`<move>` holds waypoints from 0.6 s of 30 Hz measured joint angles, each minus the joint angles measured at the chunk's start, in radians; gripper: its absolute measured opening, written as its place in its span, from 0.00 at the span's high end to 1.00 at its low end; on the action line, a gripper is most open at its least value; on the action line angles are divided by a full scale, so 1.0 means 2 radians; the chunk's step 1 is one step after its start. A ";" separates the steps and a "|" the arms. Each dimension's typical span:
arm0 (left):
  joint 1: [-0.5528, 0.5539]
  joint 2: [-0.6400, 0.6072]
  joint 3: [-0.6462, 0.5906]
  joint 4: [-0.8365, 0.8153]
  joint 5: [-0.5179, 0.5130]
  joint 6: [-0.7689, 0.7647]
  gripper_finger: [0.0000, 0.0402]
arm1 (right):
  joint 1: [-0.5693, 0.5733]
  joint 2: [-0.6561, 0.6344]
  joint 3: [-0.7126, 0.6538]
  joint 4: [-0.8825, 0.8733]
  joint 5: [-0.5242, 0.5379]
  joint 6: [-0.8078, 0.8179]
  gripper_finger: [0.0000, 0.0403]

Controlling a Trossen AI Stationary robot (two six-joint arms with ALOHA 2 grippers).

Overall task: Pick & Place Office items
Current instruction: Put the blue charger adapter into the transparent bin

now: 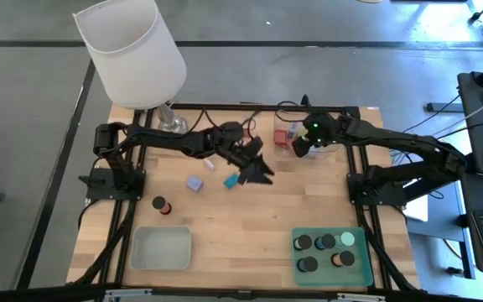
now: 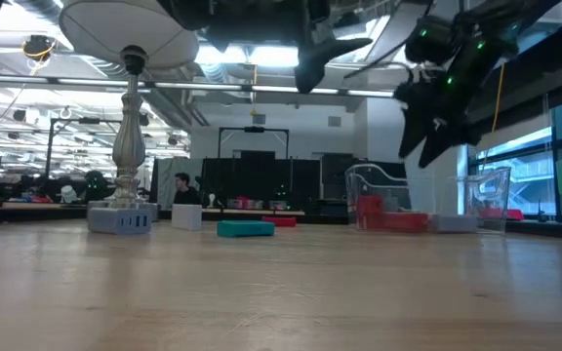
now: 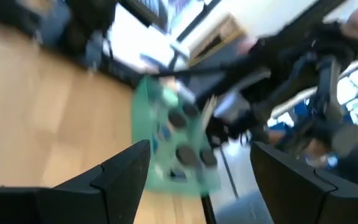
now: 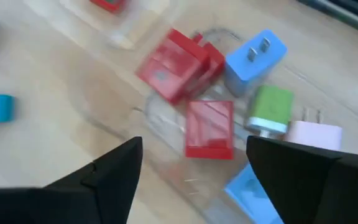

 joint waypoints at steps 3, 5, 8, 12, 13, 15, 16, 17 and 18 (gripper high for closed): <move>-0.013 0.000 0.000 -0.057 0.008 0.018 0.32 | 0.000 -0.037 0.000 0.000 -0.025 0.000 0.27; -0.022 0.000 0.000 -0.109 0.010 0.044 0.32 | 0.000 -0.060 0.000 0.000 -0.042 0.000 0.27; -0.034 -0.003 0.000 -0.195 0.008 0.086 0.32 | 0.000 -0.091 0.000 0.000 -0.064 0.002 0.27; -0.054 -0.012 0.000 -0.321 -0.010 0.156 0.32 | 0.000 -0.119 0.000 0.000 -0.081 0.002 0.27; -0.061 -0.015 0.000 -0.348 -0.018 0.183 0.33 | 0.000 -0.124 0.000 0.000 -0.081 0.002 0.27; -0.076 -0.025 0.000 -0.420 -0.028 0.246 0.34 | 0.000 -0.128 0.000 0.000 -0.081 0.002 0.27; -0.085 -0.031 0.000 -0.441 -0.035 0.279 0.35 | 0.000 -0.129 0.000 0.000 -0.081 0.002 0.27; -0.094 -0.037 0.000 -0.466 -0.050 0.315 0.35 | 0.000 -0.129 0.000 -0.001 -0.081 0.002 0.27; -0.103 -0.042 0.000 -0.499 -0.068 0.353 0.36 | 0.000 -0.129 0.000 -0.001 -0.081 0.002 0.27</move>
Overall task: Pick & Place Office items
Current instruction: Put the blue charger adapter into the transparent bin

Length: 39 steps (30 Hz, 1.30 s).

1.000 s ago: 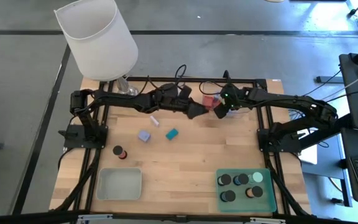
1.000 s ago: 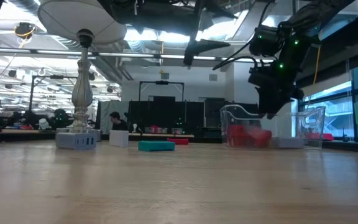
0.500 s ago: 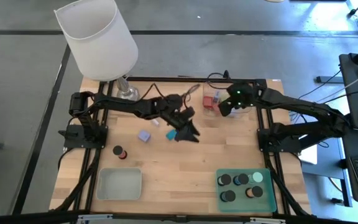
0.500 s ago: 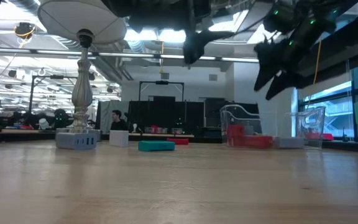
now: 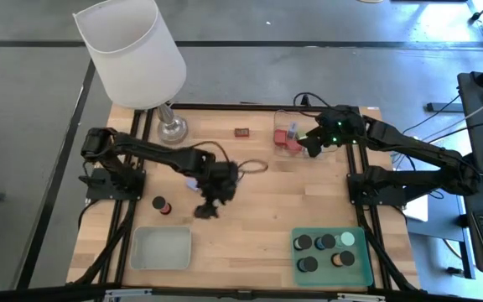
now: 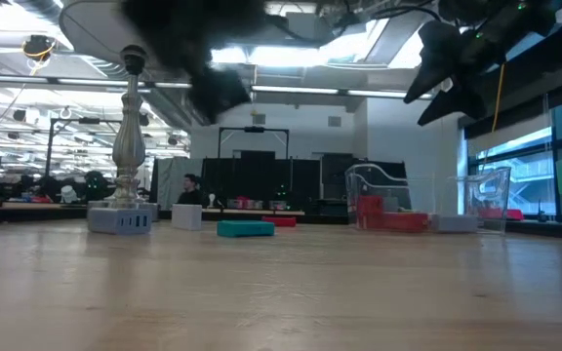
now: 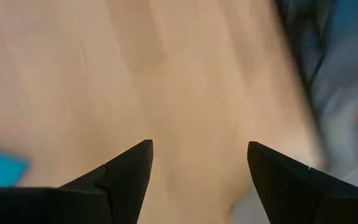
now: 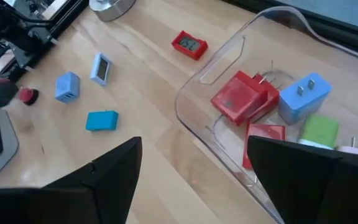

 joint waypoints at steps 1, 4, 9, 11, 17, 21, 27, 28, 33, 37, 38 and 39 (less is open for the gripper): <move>-0.009 -0.005 0.000 -0.028 -0.025 0.043 0.36 | 0.000 0.000 0.000 0.000 0.000 0.000 0.27; -0.031 -0.012 0.000 -0.107 -0.128 0.158 0.37 | 0.000 0.001 0.000 0.001 0.000 0.003 0.27; -0.044 -0.013 -0.021 -0.177 -0.247 0.228 0.37 | 0.000 0.001 0.000 0.002 0.002 0.015 0.27; -0.040 -0.012 -0.036 -0.173 -0.257 0.235 0.37 | 0.000 0.001 0.000 0.002 0.002 0.019 0.27; -0.014 -0.012 -0.089 -0.155 -0.274 0.236 0.37 | 0.000 0.002 0.000 0.002 0.002 0.040 0.27; 0.010 -0.012 -0.115 -0.129 -0.281 0.236 0.37 | 0.000 0.002 0.000 0.002 0.002 0.053 0.27; 0.038 -0.012 -0.142 -0.076 -0.269 0.236 0.37 | 0.000 0.002 0.000 0.002 0.002 0.065 0.27; 0.041 -0.012 -0.147 -0.070 -0.264 0.236 0.37 | 0.000 0.002 0.000 0.002 0.002 0.065 0.27; 0.046 -0.012 -0.172 -0.049 -0.263 0.236 0.37 | 0.000 0.002 0.000 0.002 0.002 0.065 0.27; 0.045 -0.011 -0.183 -0.042 -0.264 0.203 0.37 | 0.000 0.002 0.000 0.002 0.002 0.065 0.27; 0.045 -0.011 -0.183 -0.041 -0.264 0.188 0.38 | 0.000 0.002 0.000 0.002 0.002 0.065 0.27; 0.045 -0.011 -0.183 -0.040 -0.264 0.174 0.39 | 0.000 0.002 0.000 0.002 0.002 0.065 0.27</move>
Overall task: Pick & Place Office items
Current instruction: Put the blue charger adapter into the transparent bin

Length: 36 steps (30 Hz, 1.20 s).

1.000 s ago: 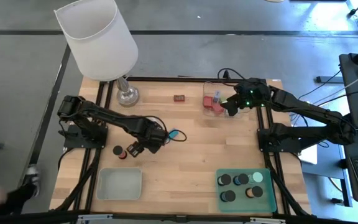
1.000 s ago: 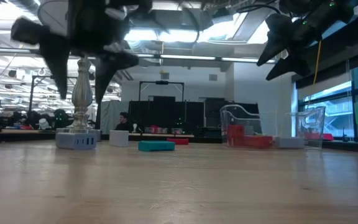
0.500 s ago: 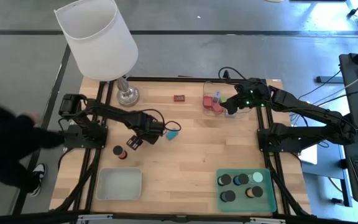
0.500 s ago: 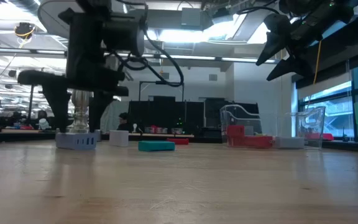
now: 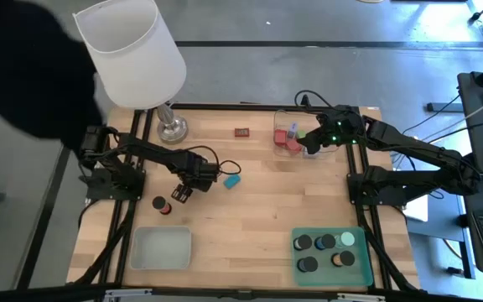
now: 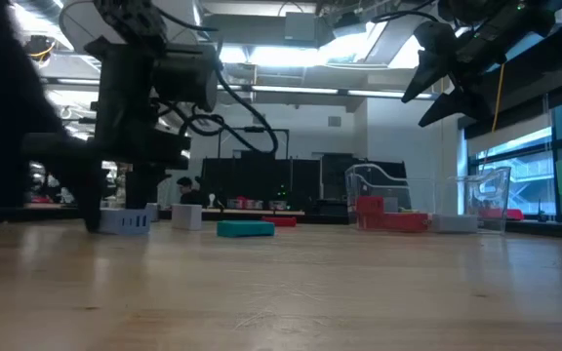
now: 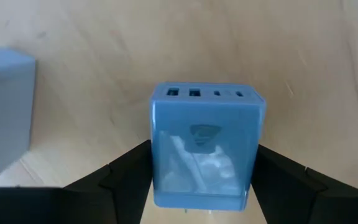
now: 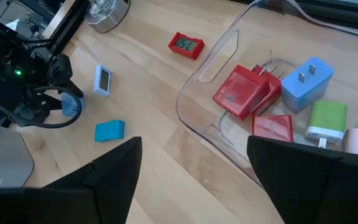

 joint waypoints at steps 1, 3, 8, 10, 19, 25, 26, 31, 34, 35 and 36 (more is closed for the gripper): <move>0.000 0.000 0.000 0.000 0.000 -0.012 0.40 | 0.000 0.000 0.000 0.000 0.000 0.000 0.27; -0.001 0.000 0.004 -0.001 -0.001 -0.035 0.44 | 0.000 0.000 0.000 0.000 0.000 0.000 0.27; -0.003 0.000 0.027 -0.002 -0.001 -0.106 0.48 | 0.000 0.000 0.000 0.000 0.000 0.000 0.27; -0.003 0.000 0.045 -0.002 -0.002 -0.130 0.48 | 0.000 0.000 0.000 0.000 0.000 0.000 0.27; -0.003 0.000 0.175 0.042 -0.084 -0.141 0.48 | 0.001 0.000 0.000 0.013 -0.010 0.052 0.27; -0.002 0.000 0.209 0.189 -0.227 -0.121 0.46 | 0.029 0.000 0.000 0.071 -0.028 0.091 0.27; -0.001 0.000 0.210 0.215 -0.237 -0.119 0.46 | 0.035 0.000 0.000 0.087 -0.028 0.098 0.27; 0.003 0.000 0.211 0.305 -0.235 -0.125 0.46 | 0.066 0.000 0.000 0.180 -0.027 0.122 0.27; 0.003 0.000 0.211 0.333 -0.236 -0.126 0.46 | 0.081 0.004 0.000 0.225 -0.021 0.133 0.27; 0.003 0.000 0.211 0.343 -0.236 -0.126 0.46 | 0.087 0.006 0.000 0.236 -0.014 0.135 0.27; 0.003 0.000 0.211 0.353 -0.236 -0.126 0.46 | 0.092 0.010 0.000 0.246 -0.007 0.139 0.27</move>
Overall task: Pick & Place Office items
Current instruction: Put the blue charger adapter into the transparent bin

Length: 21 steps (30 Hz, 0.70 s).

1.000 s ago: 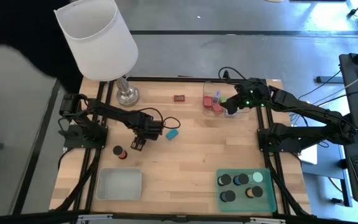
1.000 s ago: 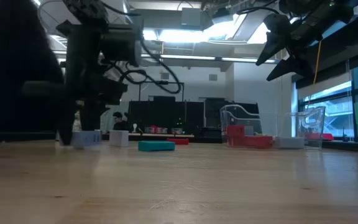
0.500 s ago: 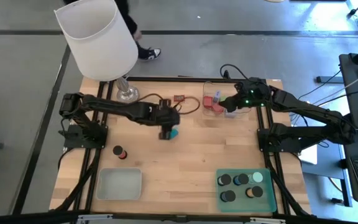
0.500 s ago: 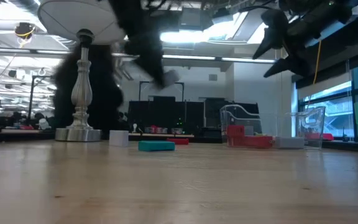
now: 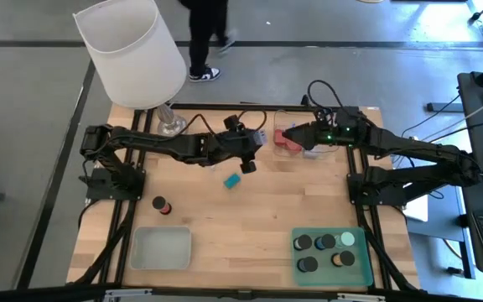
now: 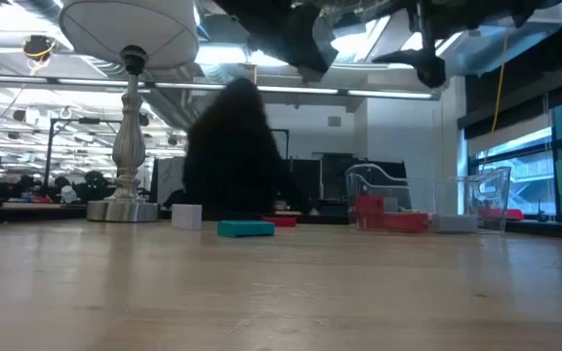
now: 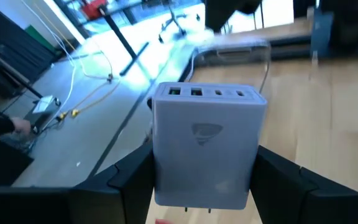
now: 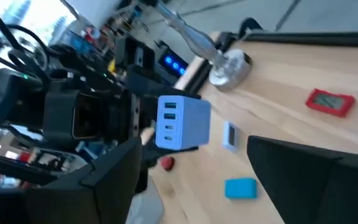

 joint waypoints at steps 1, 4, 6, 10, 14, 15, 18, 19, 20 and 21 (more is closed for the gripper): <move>0.000 0.000 0.000 0.008 0.000 0.000 0.46 | 0.006 0.006 0.000 0.014 0.005 0.002 0.27; 0.000 0.007 0.000 0.020 0.000 -0.002 0.46 | 0.017 0.024 0.000 0.038 0.007 0.004 0.27; 0.000 0.012 0.000 0.025 0.000 -0.006 0.46 | 0.020 0.038 0.000 0.045 0.007 0.006 0.27; 0.000 0.019 0.000 0.030 0.013 -0.021 0.46 | 0.022 0.066 0.000 0.049 0.008 0.007 0.27; 0.001 0.023 0.000 0.030 0.018 -0.023 0.46 | 0.024 0.087 0.000 0.054 0.007 0.008 0.27; 0.002 0.023 0.000 0.030 0.018 -0.023 0.46 | 0.025 0.090 0.000 0.056 0.007 0.009 0.27; 0.006 0.023 0.000 0.027 0.018 -0.023 0.46 | 0.034 0.099 0.000 0.085 0.006 0.009 0.27; 0.008 0.023 0.000 0.027 0.018 -0.023 0.46 | 0.037 0.103 0.000 0.093 0.006 0.009 0.27; 0.010 0.023 0.000 0.027 0.020 -0.023 0.46 | 0.040 0.106 0.000 0.104 0.006 0.009 0.27; 0.012 0.023 0.000 0.027 0.024 -0.024 0.46 | 0.042 0.109 0.000 0.109 0.008 0.007 0.27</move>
